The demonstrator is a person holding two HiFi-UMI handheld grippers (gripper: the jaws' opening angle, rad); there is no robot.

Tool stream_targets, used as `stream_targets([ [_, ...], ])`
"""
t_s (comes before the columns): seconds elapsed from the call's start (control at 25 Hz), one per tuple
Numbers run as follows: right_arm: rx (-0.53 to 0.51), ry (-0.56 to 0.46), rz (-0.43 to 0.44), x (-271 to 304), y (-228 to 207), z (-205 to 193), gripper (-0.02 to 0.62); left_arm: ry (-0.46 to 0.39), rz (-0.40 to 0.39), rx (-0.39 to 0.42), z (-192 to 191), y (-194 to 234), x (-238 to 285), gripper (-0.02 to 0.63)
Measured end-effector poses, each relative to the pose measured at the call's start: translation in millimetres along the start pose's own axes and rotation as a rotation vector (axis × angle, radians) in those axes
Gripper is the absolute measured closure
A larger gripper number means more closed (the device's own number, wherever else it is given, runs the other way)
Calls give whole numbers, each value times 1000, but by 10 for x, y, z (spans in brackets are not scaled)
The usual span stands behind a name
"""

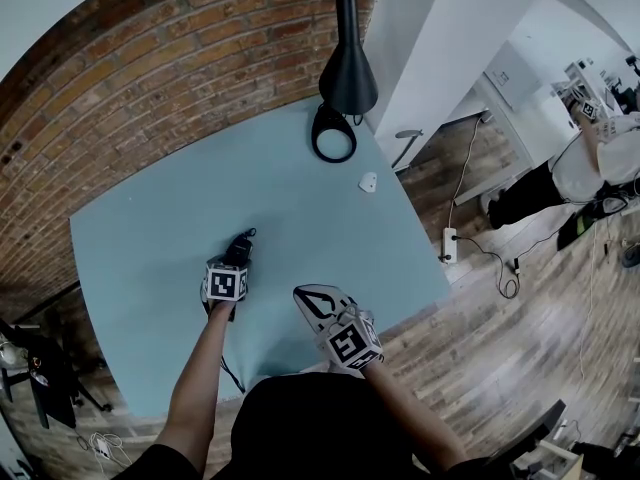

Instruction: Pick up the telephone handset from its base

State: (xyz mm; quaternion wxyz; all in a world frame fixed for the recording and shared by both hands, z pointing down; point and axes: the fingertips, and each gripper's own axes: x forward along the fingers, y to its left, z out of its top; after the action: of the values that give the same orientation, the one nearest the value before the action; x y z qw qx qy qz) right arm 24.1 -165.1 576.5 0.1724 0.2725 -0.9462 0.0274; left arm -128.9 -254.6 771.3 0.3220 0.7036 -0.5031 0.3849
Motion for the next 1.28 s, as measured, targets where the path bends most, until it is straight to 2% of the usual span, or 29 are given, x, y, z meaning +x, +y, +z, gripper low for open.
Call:
stream_targets([
  [0.8,-13,-9,9,39,10,66,580,-14,-9,-6,27,-4,-124,327],
  [1.28,-23,-19,18,71,16,106,580,-70,1,-12,126,7,-280,327],
])
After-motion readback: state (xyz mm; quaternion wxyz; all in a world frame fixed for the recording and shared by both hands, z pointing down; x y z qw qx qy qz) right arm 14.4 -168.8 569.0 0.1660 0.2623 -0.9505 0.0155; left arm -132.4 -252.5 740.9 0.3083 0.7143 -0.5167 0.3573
